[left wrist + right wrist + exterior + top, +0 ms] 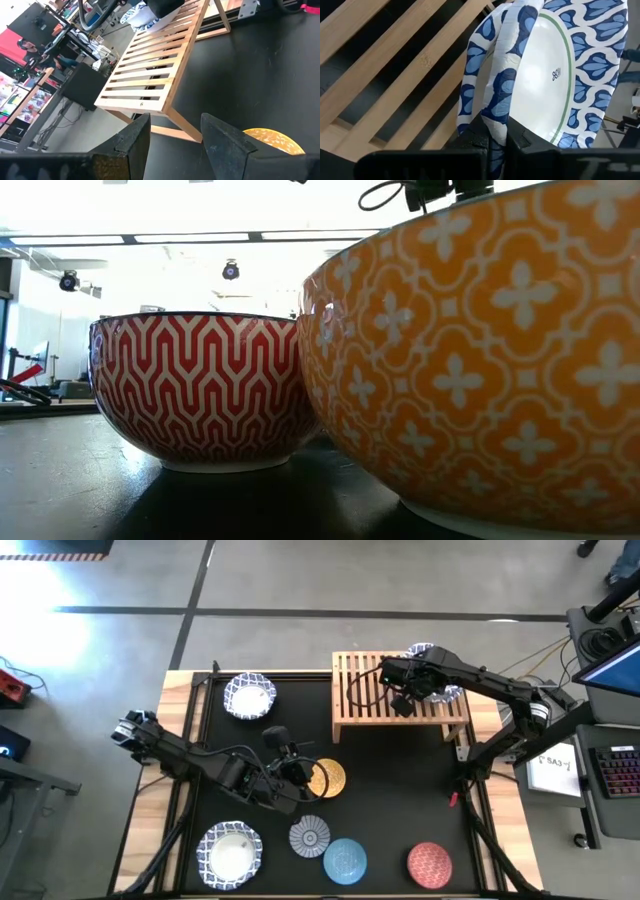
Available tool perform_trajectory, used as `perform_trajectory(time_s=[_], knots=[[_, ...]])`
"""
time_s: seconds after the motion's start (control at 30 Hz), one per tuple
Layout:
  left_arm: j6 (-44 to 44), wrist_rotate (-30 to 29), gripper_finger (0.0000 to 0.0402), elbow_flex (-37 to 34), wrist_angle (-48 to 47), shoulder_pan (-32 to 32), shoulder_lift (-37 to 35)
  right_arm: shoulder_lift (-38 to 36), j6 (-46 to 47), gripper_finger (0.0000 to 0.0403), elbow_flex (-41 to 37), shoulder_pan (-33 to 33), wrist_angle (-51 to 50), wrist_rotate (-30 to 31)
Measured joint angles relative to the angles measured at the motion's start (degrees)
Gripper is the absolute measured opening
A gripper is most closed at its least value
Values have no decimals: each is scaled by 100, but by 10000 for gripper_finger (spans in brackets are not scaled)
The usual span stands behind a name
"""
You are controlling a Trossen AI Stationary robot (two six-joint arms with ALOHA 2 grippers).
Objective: Place and stack bowls onto a shelf
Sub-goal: Stack the middle white bowl on top of the other white bowl on the shelf
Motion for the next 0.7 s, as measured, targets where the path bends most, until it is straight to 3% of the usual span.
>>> perform_trajectory(time_s=[0.17, 0.7], knots=[[-2, 0, 158, 0, 0, 0, 0, 0, -69, 20, 0, 0, 0, -3], [-394, 2, 158, 0, -459, 0, 0, -208, -465, 132, 304, 4, 1, -28]])
